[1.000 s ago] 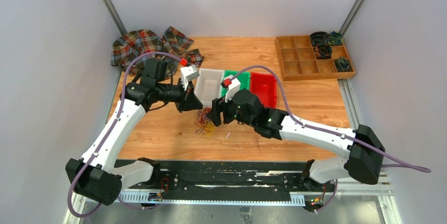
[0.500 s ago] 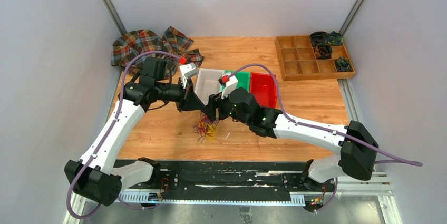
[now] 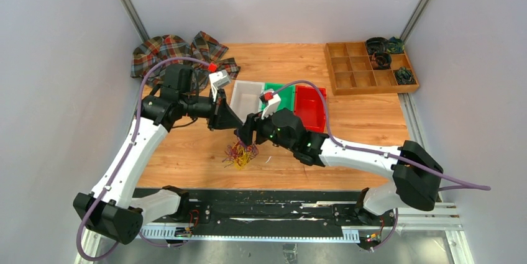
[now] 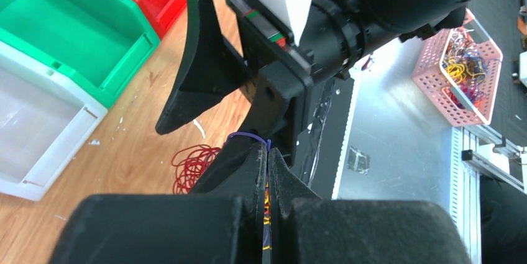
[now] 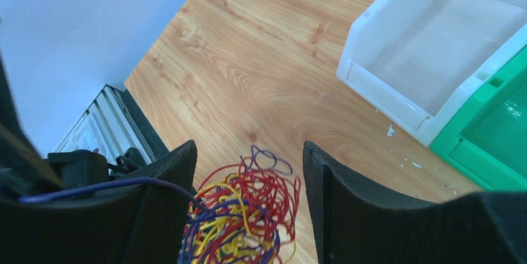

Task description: Untangle the cables

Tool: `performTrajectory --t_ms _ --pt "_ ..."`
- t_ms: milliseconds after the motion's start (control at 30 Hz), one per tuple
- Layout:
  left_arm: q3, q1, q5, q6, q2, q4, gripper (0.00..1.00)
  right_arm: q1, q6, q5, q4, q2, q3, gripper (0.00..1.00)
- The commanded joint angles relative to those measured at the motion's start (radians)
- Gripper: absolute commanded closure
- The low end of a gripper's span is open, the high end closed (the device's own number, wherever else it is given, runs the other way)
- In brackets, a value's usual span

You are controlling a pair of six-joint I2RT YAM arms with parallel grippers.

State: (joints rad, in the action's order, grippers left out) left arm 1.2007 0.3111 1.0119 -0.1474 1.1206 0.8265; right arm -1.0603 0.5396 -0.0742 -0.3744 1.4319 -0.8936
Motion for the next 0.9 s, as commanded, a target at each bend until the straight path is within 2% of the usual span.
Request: performTrajectory --t_ms 0,433,867 --pt "0.061 0.013 0.092 0.048 -0.023 0.008 0.99 -0.014 0.033 -0.041 -0.045 0.023 0.022 0.37" --pt "0.182 0.013 0.112 0.131 -0.06 0.006 0.99 -0.014 0.052 -0.16 -0.015 0.059 0.149 0.38" --pt "0.28 0.013 0.03 0.096 -0.075 0.042 0.99 -0.008 0.101 -0.252 0.026 0.057 0.232 0.4"
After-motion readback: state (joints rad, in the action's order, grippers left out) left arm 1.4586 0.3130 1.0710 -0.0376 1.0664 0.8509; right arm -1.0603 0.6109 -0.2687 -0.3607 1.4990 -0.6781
